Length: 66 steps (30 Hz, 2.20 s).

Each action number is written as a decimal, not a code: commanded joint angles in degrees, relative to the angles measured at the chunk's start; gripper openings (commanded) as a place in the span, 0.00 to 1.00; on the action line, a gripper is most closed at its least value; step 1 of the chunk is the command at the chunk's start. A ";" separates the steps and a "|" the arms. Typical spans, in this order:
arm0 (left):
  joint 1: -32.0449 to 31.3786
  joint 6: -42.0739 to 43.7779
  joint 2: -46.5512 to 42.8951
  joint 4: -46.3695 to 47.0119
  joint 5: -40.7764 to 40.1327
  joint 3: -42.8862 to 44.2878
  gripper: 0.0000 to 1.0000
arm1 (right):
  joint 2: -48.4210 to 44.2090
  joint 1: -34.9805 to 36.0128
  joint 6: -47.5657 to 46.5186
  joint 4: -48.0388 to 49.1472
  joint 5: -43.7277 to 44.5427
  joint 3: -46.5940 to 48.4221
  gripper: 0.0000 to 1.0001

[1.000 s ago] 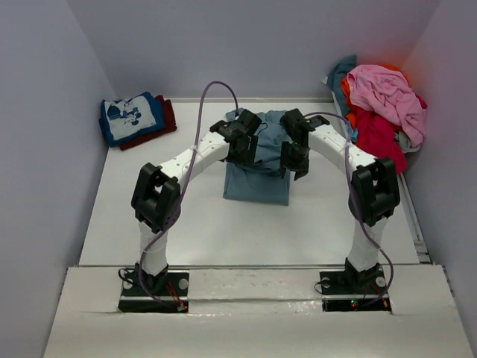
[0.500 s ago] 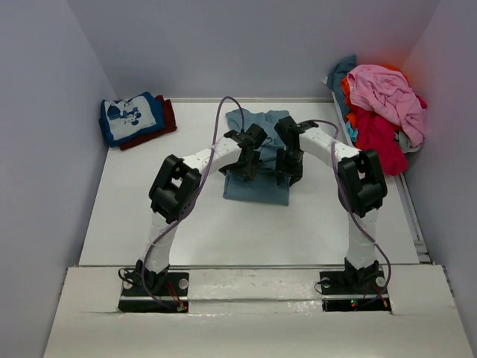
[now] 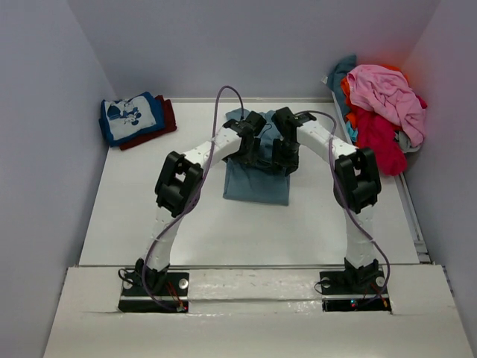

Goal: Fold and stack the t-shirts
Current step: Fold the folded rectangular tshirt in 1/3 of the way

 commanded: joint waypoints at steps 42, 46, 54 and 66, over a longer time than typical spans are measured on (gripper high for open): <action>3.81 0.40 -1.81 0.94 -2.18 2.75 0.84 | 3.04 -7.24 -1.89 -1.91 1.61 12.17 0.51; 3.81 0.40 -4.80 1.29 -2.70 2.57 0.84 | -1.44 -7.24 -1.71 -0.07 1.61 6.89 0.50; 3.81 0.84 -4.81 -0.20 -2.70 6.00 0.84 | -3.74 -7.24 -1.89 -0.68 1.70 7.94 0.51; 3.81 1.11 -3.57 -1.07 -2.00 5.38 0.84 | 0.75 -4.96 -2.07 0.20 -3.40 7.59 0.47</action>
